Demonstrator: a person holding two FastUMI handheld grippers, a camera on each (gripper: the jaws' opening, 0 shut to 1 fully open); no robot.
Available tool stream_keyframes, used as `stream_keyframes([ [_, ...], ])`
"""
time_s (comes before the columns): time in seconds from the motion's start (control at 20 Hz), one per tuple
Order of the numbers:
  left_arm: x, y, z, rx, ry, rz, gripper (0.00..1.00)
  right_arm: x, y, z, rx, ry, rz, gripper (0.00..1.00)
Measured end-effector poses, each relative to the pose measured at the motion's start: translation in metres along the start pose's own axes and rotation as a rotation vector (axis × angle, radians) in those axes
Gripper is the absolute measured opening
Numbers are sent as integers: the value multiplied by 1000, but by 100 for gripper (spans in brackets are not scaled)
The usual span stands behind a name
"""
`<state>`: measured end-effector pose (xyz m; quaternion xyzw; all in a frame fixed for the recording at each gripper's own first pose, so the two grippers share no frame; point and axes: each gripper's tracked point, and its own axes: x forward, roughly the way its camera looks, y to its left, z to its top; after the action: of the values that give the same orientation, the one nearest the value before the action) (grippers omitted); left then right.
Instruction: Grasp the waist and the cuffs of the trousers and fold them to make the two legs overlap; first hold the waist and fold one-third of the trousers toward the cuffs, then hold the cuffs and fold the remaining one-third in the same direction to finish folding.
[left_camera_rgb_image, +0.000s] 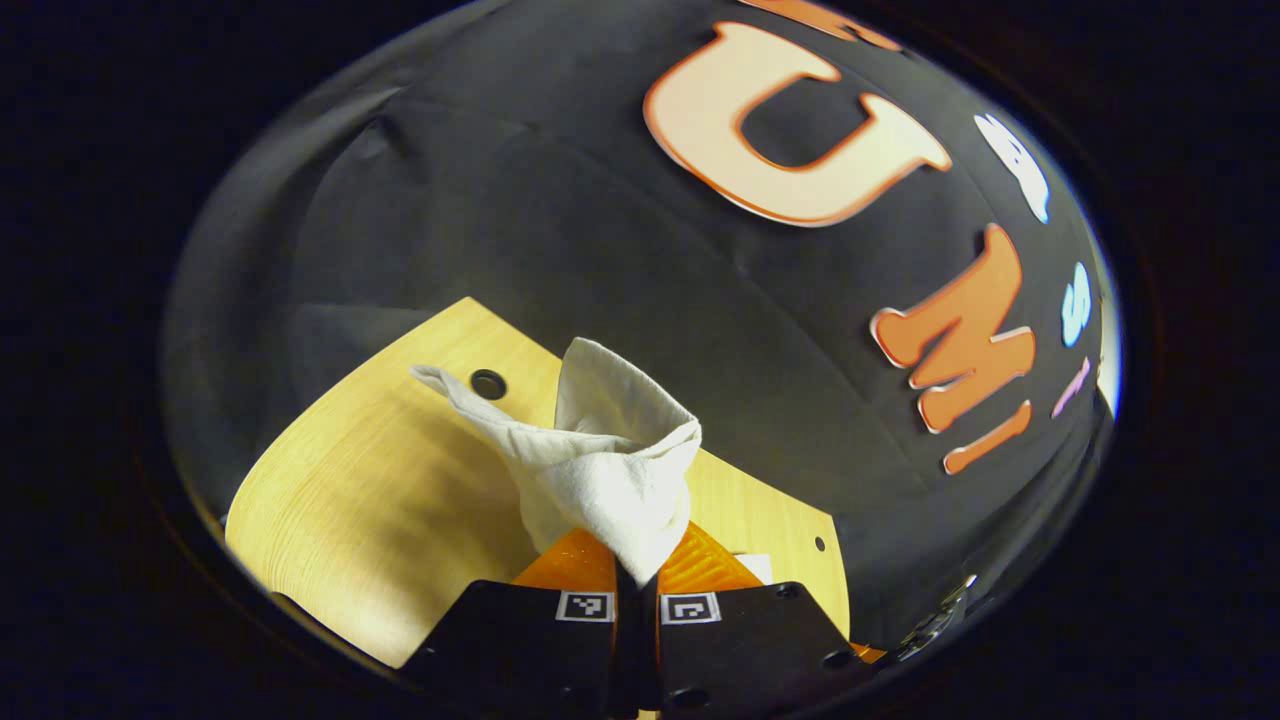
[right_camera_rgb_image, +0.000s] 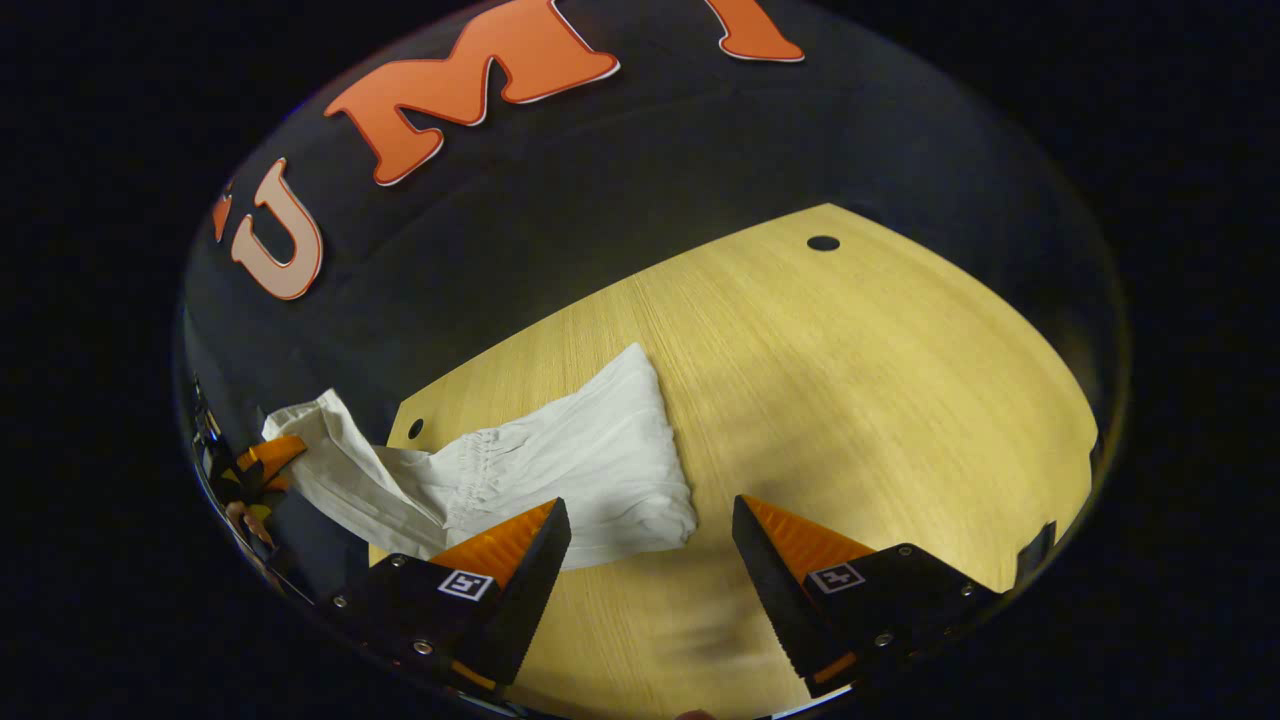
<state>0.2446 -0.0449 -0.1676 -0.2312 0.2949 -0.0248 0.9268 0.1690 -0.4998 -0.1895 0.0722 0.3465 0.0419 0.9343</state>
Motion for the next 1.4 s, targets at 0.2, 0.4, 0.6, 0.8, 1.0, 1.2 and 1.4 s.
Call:
stream_keyframes([
  [0.2, 19, -70, -26, 79, 47, -57, 3, -16, -25, 8, -16, -18, 14, 99],
  [0.4, 43, -135, -66, 162, 108, -113, 4, -24, -59, 5, 20, -9, 5, 99],
  [0.6, 62, -192, -116, 234, 180, -165, 3, -30, -93, 1, 44, -1, -12, 99],
  [0.8, 91, -226, -175, 304, 257, -165, 4, -33, -116, -4, 69, 12, -25, 98],
  [1.0, 112, -234, -234, 400, 334, -132, 4, -34, -126, -8, 72, 23, -30, 98],
  [1.2, 126, -217, -278, 586, 400, -50, 4, -37, -132, -15, 82, 36, -26, 98],
  [1.4, 133, -210, -309, 616, 451, -21, 9, -38, -133, -17, 74, 42, -30, 98],
])
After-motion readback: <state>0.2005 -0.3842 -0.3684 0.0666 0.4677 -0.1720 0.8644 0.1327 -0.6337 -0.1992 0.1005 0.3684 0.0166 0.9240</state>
